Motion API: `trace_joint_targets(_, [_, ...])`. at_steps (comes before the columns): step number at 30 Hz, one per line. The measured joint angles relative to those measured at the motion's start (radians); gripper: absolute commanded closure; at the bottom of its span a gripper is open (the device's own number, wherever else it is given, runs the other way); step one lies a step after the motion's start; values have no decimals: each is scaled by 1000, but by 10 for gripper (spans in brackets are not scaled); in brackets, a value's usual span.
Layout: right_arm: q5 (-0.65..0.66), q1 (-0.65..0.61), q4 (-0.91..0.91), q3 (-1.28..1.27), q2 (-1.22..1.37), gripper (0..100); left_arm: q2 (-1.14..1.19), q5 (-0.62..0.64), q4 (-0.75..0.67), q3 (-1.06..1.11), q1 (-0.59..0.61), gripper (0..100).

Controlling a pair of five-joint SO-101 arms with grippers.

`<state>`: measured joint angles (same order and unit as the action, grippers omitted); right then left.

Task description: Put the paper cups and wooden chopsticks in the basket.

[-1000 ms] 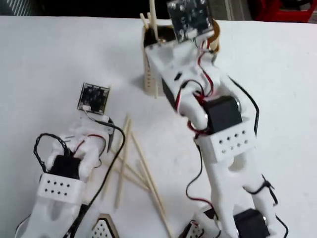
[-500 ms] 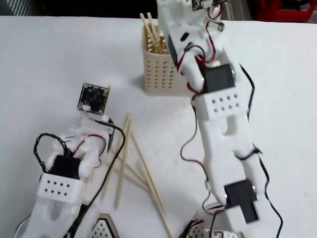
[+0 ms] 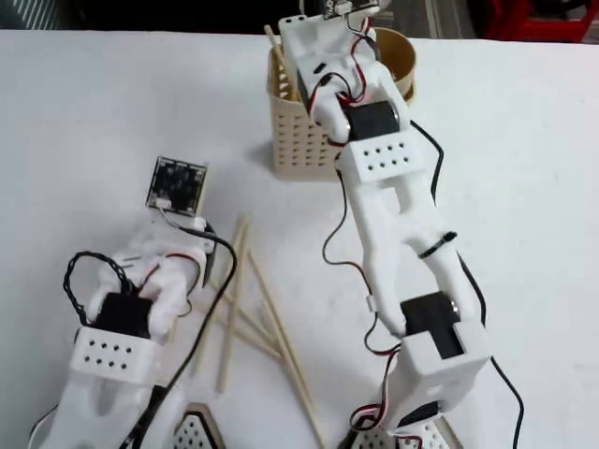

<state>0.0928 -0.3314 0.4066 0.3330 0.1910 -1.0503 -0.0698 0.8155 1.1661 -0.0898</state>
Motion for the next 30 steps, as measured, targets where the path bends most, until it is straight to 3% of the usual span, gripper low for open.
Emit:
trace_joint_targets(6, [0, 2, 117, 0, -3, 850, 0, 0, 0, 0, 0, 977])
trace_joint_targets(16, [0, 2, 502, 0, -169, 981, -2, 0, 0, 15, 5, 977])
trace_joint_targets(27, [0, -78, 1100, 0, -302, 980, -2, 0, -28, 28, 71, 977])
trace_joint_targets(30, [0, -103, 1194, -32, -315, 980, -2, 0, -28, 28, 71, 977])
